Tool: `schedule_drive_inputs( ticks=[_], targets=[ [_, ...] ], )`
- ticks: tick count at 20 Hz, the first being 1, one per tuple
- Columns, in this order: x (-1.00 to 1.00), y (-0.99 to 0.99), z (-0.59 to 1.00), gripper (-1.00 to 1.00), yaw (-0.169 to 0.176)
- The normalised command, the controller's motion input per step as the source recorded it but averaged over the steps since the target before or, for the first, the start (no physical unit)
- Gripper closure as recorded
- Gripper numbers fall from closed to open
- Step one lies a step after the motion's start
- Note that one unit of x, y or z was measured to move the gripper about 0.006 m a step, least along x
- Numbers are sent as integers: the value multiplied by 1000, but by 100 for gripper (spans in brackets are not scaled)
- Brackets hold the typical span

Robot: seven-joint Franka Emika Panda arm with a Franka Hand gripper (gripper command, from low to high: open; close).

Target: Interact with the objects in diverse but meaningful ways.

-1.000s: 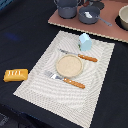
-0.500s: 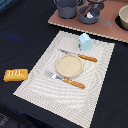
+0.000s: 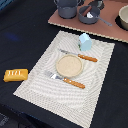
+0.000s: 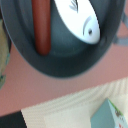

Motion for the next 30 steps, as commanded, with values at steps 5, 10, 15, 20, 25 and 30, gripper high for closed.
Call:
schedule_drive_inputs(
  ticks=[5,10,15,20,25,30],
  targets=[
    [-327,-921,-38,-100,0],
    [-437,-874,-36,-100,0],
    [-482,-833,-7,-100,0],
    [-526,-739,-37,-100,-4],
    [-546,-733,-81,-100,-2],
    [-563,-733,-92,-100,0]
  ],
)
